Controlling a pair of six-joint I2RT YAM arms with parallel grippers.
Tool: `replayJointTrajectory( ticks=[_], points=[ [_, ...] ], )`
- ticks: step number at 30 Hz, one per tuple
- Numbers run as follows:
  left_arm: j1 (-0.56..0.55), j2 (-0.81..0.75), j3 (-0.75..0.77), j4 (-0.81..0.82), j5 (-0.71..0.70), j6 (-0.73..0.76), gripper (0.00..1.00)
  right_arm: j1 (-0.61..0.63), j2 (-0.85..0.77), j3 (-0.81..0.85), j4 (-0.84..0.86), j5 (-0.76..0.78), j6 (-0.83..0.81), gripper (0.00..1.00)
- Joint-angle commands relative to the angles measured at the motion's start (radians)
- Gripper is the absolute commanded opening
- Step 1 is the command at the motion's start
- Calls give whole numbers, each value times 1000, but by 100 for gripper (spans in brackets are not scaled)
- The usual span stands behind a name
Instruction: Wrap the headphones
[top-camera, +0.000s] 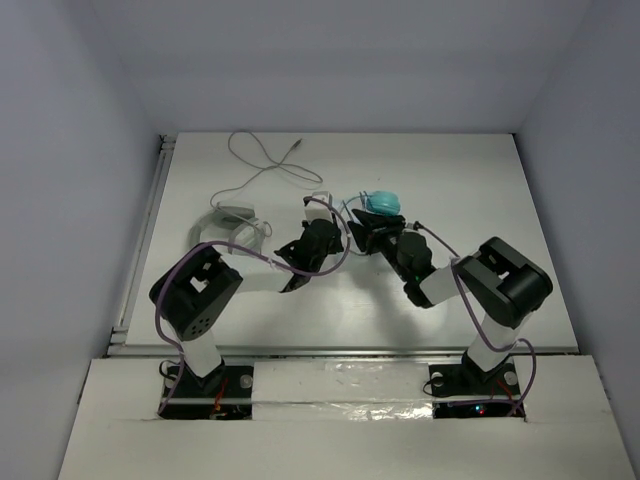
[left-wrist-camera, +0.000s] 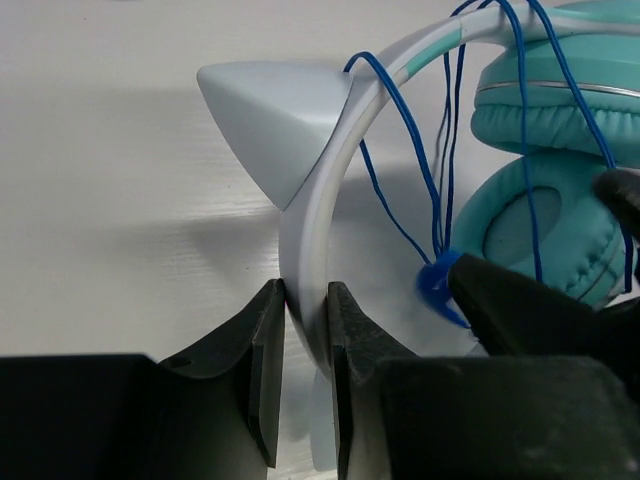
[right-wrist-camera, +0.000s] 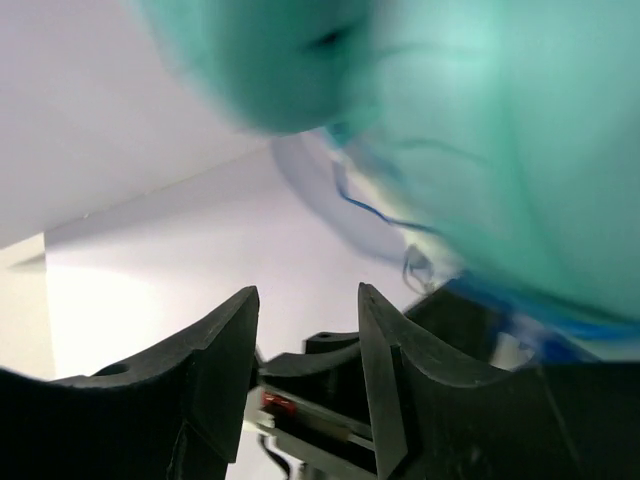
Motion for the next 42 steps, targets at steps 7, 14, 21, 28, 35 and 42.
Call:
replayJointTrajectory(
  ticks=[7, 14, 21, 28, 35, 42],
  points=[
    [8, -26, 94, -98, 277, -85, 0, -20, -106, 117, -91, -96, -134, 51],
    [27, -53, 126, -158, 334, -94, 0, -29, -333, 116, -319, -14, -300, 47],
    [27, -107, 170, -213, 334, -60, 0, -38, -625, 143, -661, 104, -580, 1],
    [27, -144, 197, -235, 325, -33, 0, -38, -981, 147, -968, 361, -892, 0],
    [94, -113, 204, -242, 320, -25, 0, -38, -1234, 225, -1266, 411, -1138, 13],
    [159, -15, 246, -245, 367, -19, 0, -38, -1348, 234, -1481, 438, -1167, 44]
  ],
)
